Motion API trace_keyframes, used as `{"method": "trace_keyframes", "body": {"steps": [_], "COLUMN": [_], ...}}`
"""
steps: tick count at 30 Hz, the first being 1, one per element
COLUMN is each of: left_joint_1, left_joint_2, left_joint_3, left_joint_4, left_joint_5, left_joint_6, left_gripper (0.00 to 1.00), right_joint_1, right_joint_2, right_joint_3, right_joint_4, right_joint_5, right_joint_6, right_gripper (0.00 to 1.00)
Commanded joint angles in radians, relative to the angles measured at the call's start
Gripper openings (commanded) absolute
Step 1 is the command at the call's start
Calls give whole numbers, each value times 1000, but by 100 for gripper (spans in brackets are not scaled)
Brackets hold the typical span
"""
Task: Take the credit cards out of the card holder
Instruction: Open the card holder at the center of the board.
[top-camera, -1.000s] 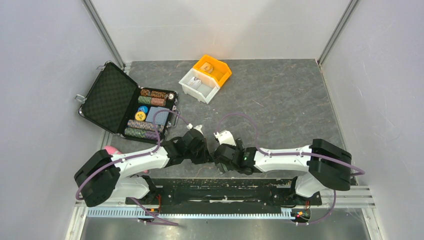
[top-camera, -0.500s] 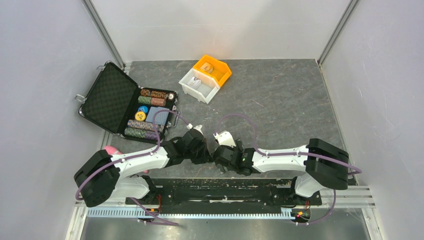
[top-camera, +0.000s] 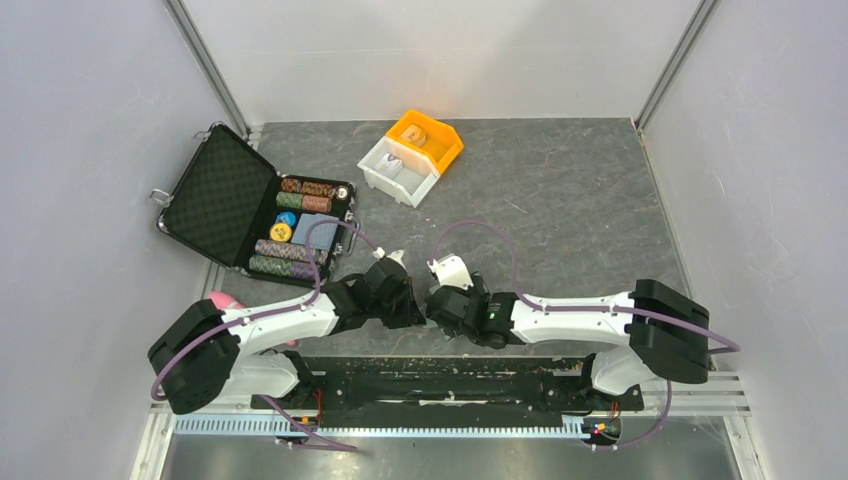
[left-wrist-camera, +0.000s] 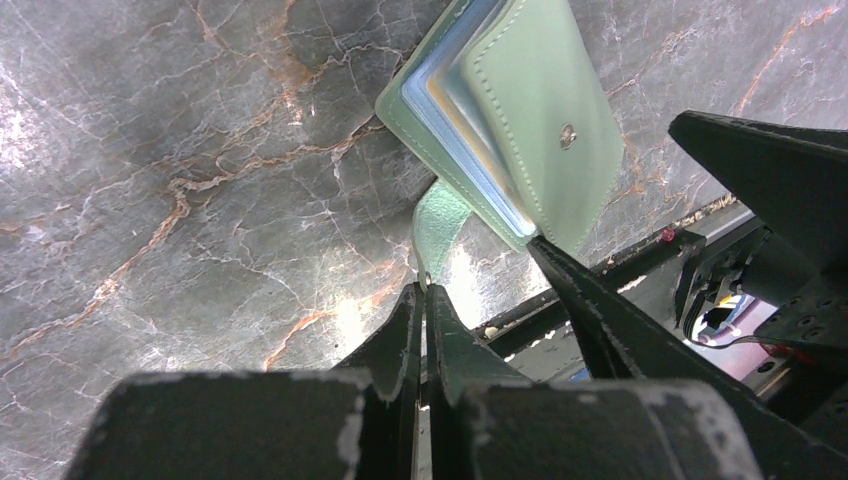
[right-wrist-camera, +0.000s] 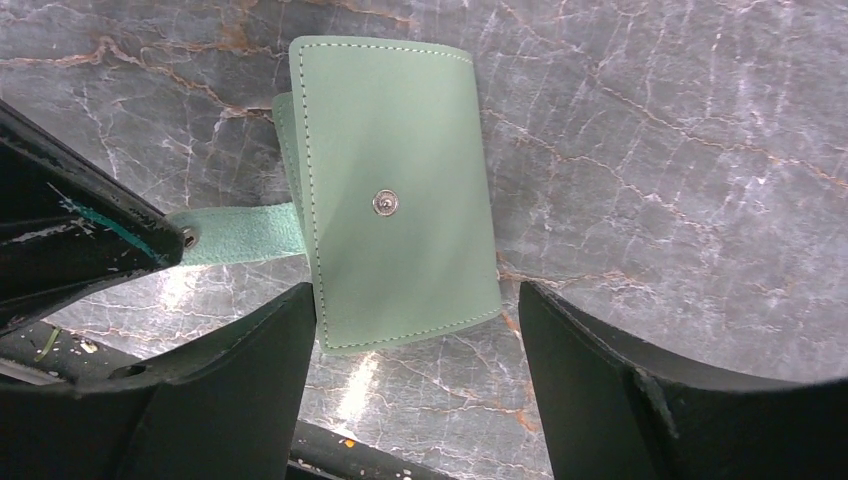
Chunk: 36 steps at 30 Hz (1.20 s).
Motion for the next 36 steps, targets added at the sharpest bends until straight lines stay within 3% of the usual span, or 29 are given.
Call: {"method": "trace_keyframes", "body": {"steps": [1, 18, 23, 28, 36], "left_joint_1": [3, 5, 16, 47, 122], "left_joint_2": [-5, 27, 50, 101, 166], "left_joint_3": [-5, 20, 47, 89, 167], "left_joint_4": [-5, -36, -60, -78, -126], "left_joint_5": [-16, -47, -65, -70, -72], "left_joint_6": [13, 37, 54, 86, 150], "left_gripper": [2, 2, 2, 2, 2], "right_joint_1": [-3, -166, -262, -356, -450], "right_joint_2": [-39, -209, -262, -283, -293], "right_joint_3": [34, -121, -209, -339, -400], "right_joint_4": [-44, 26, 115, 308, 350], "right_joint_5": [87, -3, -96, -272, -401], "right_joint_6": [-6, -47, -87, -118, -61], "right_gripper": [75, 56, 45, 37, 25]}}
